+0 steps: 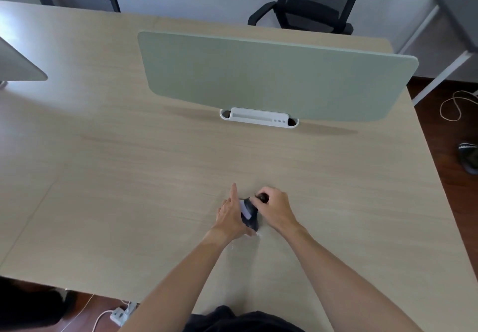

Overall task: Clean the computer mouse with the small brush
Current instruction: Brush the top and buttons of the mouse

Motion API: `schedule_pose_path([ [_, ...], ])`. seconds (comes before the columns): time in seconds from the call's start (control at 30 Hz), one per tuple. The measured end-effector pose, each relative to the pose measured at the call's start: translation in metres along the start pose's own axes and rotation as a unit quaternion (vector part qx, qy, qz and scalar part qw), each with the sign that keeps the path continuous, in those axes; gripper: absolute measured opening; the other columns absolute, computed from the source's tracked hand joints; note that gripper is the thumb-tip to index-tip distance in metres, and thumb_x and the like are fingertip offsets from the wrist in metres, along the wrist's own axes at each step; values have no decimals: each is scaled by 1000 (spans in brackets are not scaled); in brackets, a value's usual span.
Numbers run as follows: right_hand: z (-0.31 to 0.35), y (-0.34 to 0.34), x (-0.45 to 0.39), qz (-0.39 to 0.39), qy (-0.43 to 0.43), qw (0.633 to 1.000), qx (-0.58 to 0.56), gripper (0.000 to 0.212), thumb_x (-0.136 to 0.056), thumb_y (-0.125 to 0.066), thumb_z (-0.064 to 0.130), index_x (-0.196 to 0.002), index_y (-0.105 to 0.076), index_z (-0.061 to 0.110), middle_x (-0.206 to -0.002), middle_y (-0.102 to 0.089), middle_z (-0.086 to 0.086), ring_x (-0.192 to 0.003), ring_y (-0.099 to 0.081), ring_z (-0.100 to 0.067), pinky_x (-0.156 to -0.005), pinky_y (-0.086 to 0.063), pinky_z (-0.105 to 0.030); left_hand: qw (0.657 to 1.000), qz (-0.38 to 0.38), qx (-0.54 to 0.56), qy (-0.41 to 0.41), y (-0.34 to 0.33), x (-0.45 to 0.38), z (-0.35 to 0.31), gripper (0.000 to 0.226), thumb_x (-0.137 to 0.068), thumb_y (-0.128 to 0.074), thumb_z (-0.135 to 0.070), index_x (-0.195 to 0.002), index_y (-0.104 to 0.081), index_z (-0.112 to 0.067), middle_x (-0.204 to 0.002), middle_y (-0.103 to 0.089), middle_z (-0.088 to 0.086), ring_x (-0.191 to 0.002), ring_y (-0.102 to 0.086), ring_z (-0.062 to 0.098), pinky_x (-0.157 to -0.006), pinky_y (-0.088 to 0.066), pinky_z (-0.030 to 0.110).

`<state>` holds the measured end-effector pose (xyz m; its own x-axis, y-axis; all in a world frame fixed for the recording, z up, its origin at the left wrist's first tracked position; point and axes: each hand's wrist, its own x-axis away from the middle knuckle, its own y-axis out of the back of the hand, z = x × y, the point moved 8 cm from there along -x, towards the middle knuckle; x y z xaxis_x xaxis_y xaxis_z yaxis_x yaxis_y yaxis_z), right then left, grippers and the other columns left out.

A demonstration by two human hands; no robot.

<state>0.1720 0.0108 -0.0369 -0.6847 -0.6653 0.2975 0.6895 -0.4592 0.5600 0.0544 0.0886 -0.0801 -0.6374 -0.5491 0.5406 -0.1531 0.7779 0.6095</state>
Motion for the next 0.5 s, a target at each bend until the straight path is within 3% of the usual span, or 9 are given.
schedule_pose_path([
  [0.13, -6, 18, -3, -76, -4, 993, 86, 25, -89, -61, 16, -69, -48, 9, -62, -51, -2, -56, -44, -20, -51, -37, -33, 1000, 19, -16, -6, -2, 2, -3, 150, -50, -92, -28, -151, 19, -20, -142, -40, 2, -135, -34, 26, -110, -34, 41],
  [0.23, -1, 18, -6, -70, -5, 998, 7, 26, -88, -63, 19, -68, -52, 7, -61, -51, 0, -57, -45, -16, -54, -38, -28, 1000, -7, -12, 4, -3, 3, -4, 141, -55, -88, -32, -152, 12, -19, -144, -31, 4, -137, -29, 26, -111, -32, 39],
  [0.37, 0, -4, -7, 16, -15, 1000, 11, 23, -87, -65, 18, -68, -56, 8, -62, -54, 0, -60, -49, -16, -54, -40, -23, 995, -55, 69, 43, -4, 8, 2, 131, -62, -87, -31, -152, 5, -14, -133, -40, 8, -128, -41, 27, -103, -40, 35],
  [0.5, -3, 9, -7, -62, -7, 995, 83, 25, -89, -60, 16, -69, -47, 9, -63, -52, -2, -58, -45, -22, -53, -40, -36, 992, -75, 85, 58, -1, 12, 1, 131, -59, -87, -25, -151, 5, -17, -123, -48, 11, -117, -49, 29, -94, -49, 40],
])
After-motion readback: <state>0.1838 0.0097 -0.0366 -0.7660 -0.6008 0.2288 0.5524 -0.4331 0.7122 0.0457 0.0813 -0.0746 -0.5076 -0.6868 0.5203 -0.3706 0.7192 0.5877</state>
